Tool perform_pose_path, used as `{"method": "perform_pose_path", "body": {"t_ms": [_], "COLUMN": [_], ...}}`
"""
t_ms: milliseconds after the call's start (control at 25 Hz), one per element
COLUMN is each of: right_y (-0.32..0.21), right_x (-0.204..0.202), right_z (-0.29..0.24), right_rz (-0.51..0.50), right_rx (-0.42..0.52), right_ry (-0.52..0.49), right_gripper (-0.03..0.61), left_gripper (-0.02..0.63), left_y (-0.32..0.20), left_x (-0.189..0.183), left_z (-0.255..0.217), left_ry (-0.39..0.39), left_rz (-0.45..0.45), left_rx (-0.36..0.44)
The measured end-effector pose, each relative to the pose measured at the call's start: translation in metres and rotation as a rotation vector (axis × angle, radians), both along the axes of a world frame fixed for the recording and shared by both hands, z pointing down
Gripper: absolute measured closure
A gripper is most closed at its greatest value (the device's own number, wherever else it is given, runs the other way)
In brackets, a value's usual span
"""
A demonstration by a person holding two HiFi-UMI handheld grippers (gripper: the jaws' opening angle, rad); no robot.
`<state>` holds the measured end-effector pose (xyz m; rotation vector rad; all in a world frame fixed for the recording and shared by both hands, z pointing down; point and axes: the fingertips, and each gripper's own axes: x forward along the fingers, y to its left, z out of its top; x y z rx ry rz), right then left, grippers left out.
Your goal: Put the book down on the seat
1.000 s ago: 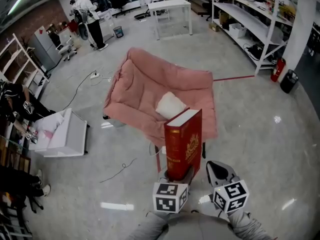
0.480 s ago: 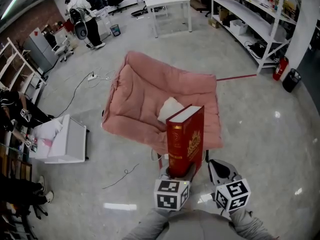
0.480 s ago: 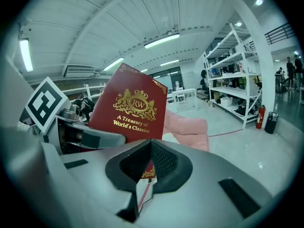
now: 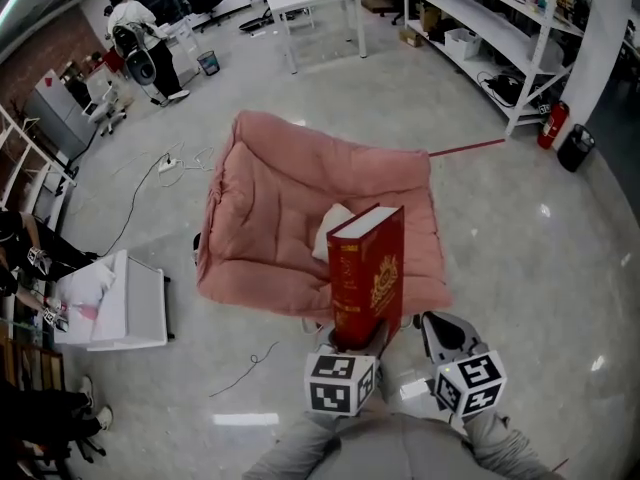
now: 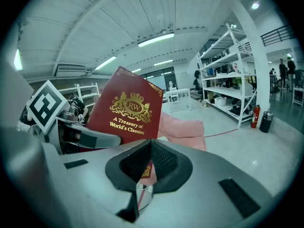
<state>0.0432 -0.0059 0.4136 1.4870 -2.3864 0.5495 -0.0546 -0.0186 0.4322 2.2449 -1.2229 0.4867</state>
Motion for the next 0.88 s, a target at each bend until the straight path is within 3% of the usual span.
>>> {"method": "perform_pose_path", "body": {"t_ms": [520, 880], "right_y": [-0.03, -0.032], "right_x": [0.001, -0.008], "right_z": [0.008, 0.012], "right_rz": [0.074, 0.066], "right_rx": [-0.024, -0.041], "right_ry": [0.02, 0.018], "right_gripper": [0.574, 0.574], "left_gripper": [0.37, 0.37], "left_y": [-0.039, -0.048], "left_x": [-0.018, -0.018], "left_z": [0.012, 0.014], "left_ry": [0.009, 0.008], "left_rz": [0.027, 0.03], "left_rx": [-0.027, -0.027]}}
